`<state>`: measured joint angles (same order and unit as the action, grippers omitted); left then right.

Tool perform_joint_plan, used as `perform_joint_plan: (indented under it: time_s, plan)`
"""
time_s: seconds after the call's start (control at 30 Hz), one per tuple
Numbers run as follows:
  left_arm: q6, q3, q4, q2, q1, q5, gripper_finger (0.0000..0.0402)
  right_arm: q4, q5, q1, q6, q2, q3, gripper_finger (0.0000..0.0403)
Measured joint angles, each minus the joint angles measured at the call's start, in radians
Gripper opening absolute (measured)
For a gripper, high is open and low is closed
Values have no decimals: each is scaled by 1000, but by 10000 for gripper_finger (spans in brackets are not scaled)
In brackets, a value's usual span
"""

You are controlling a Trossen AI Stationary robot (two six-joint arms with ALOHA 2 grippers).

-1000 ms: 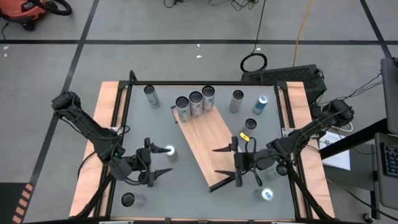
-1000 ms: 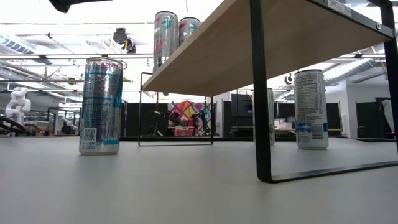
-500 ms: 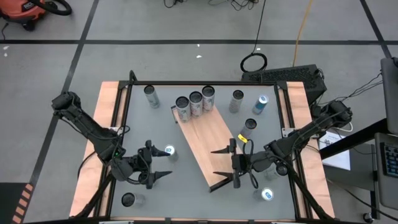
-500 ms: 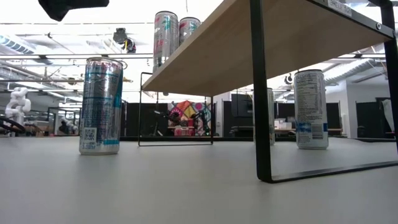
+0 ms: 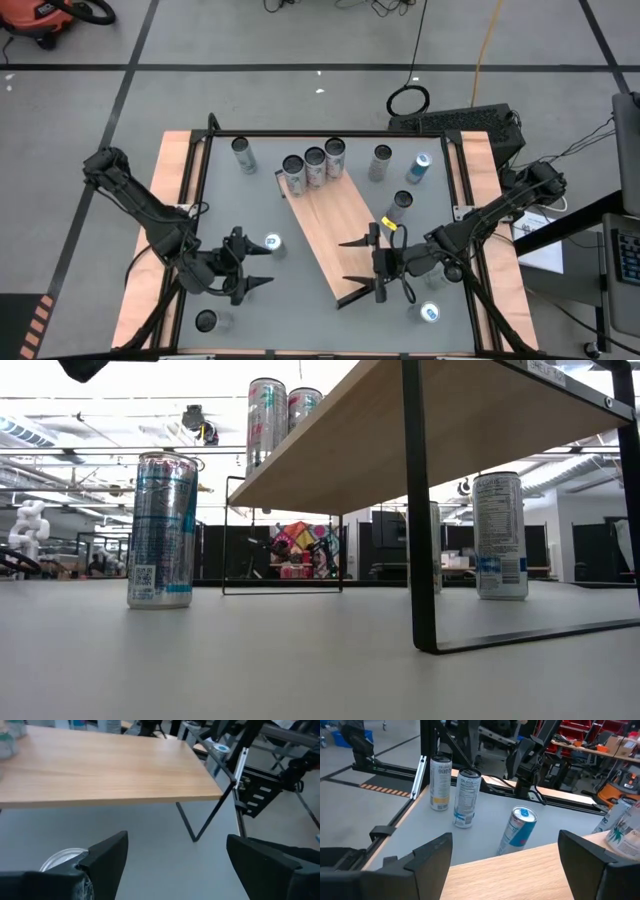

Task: Place canned beverage on shelf
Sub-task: Put the bottom left white-blue soda can on the shelf

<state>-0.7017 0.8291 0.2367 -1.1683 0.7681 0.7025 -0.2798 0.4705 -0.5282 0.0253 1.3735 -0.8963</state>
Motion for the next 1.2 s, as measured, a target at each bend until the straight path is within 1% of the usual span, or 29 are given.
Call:
perform_joint_plan:
  time_s: [0.07, 0.17, 0.3, 0.33, 0.43, 0.5, 0.6, 0.73, 0.8, 0.93, 1.0, 1.1, 1.2]
  plan:
    - [-25, 12, 24, 0, 0, -1, 325, 0, 0, 0, 11, 0, 0, 297]
    - [-36, 27, 17, 0, 0, -5, 314, 2, -3, 0, 17, 0, 0, 297]
    - [-56, 31, 21, -19, 0, -34, 303, 25, -5, 0, 17, 0, 0, 297]
    - [-72, 31, 22, -25, 0, -42, 301, 33, -21, 0, 17, 0, 0, 297]
    - [-132, 31, 25, -41, 0, -69, 299, 45, -87, 0, 14, 0, 0, 297]
    - [-172, 31, 47, -55, 0, -86, 299, 45, -111, 0, 14, 0, 0, 297]
    - [-223, 31, 64, -67, 0, -114, 299, 46, -114, 0, 14, 0, 0, 297]
    - [-253, 33, 70, -72, 0, -155, 299, 46, -114, 0, 22, 0, 0, 297]
    - [-267, 62, 138, -72, 0, -179, 299, 45, -114, 0, 33, 0, 0, 297]
    - [-370, 166, 428, -72, 0, -215, 299, 45, -112, 0, 48, 0, 0, 297]
    - [-415, 219, 548, -72, 0, -238, 298, 45, -111, 0, 48, 0, 0, 297]
    - [-458, 280, 654, -73, 0, -275, 298, 45, -110, 3, 48, 0, 0, 297]
    - [-479, 310, 700, -74, 0, -306, 298, 45, -109, 3, 50, 0, 0, 297]
